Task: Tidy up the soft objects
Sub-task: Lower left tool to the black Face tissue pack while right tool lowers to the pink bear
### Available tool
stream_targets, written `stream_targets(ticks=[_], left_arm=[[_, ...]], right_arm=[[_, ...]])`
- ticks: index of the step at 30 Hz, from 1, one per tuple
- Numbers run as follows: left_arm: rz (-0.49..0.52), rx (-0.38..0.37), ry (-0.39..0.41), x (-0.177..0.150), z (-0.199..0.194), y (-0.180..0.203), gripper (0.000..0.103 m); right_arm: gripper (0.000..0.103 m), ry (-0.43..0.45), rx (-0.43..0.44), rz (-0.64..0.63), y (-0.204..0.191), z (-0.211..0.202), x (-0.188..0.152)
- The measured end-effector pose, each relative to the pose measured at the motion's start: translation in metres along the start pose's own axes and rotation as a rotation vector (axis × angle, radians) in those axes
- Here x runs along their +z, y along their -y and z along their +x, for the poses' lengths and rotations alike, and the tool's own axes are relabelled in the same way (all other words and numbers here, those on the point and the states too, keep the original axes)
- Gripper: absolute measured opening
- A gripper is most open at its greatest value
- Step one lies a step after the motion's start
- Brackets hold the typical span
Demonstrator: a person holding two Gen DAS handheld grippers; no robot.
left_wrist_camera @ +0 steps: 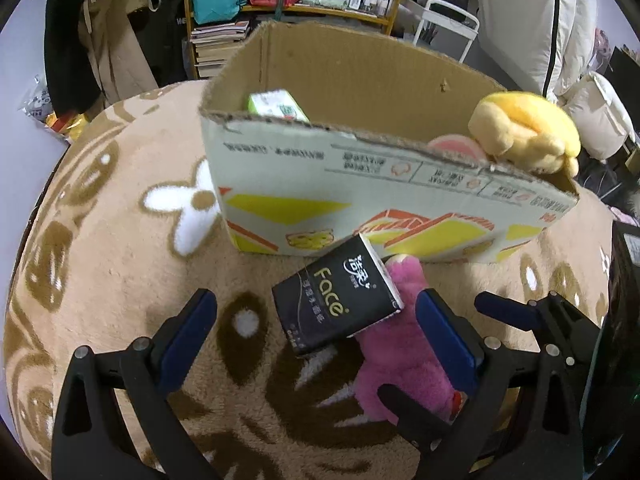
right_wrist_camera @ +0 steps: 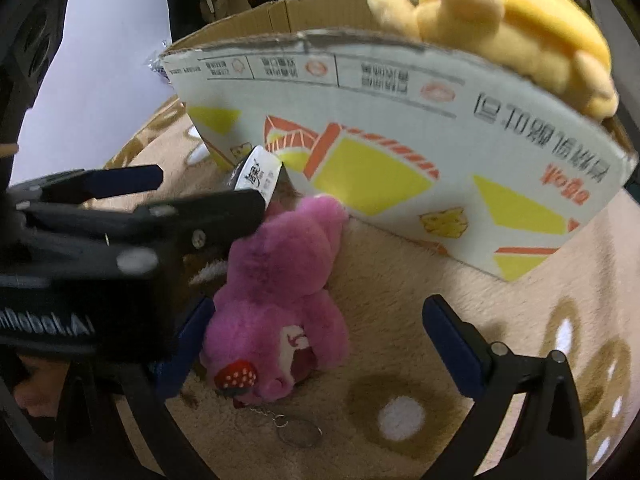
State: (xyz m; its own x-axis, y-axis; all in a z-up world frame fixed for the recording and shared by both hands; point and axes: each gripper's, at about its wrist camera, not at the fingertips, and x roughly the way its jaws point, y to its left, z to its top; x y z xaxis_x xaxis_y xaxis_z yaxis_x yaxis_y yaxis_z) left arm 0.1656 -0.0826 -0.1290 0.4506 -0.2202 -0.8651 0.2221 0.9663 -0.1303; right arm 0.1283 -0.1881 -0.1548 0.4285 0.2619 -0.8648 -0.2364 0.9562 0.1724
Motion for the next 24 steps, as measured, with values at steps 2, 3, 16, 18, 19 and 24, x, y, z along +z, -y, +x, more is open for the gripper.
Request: stream_targets(ticks=[2,3,16,18,19,24], left_arm=[[0.001,-0.015,-0.007,-0.001,0.002,0.002,0.099],[0.001,-0.019,-0.010,-0.001,0.003,0.003,0.099],[-0.051,0.015,-0.064,0.001,0.015,-0.007,0.098],[-0.066,0.004,-0.070,0.001,0.016,-0.010,0.098],[-0.072,0.000,-0.071,0.001,0.017,-0.011,0.098],[-0.138,-0.049,-0.103,0.000,0.023,-0.025,0.098]], right_arm=[[0.103,-0.005,0.009,0.017,0.002,0.002,0.000],[0.103,-0.008,0.019,0.033,0.003,0.003,0.001],[0.103,-0.037,0.052,0.095,0.007,0.009,-0.002],[0.103,-0.039,0.053,0.097,0.006,0.013,0.001],[0.103,-0.040,0.051,0.099,0.003,0.015,0.001],[0.103,-0.049,0.048,0.109,0.002,0.016,0.001]])
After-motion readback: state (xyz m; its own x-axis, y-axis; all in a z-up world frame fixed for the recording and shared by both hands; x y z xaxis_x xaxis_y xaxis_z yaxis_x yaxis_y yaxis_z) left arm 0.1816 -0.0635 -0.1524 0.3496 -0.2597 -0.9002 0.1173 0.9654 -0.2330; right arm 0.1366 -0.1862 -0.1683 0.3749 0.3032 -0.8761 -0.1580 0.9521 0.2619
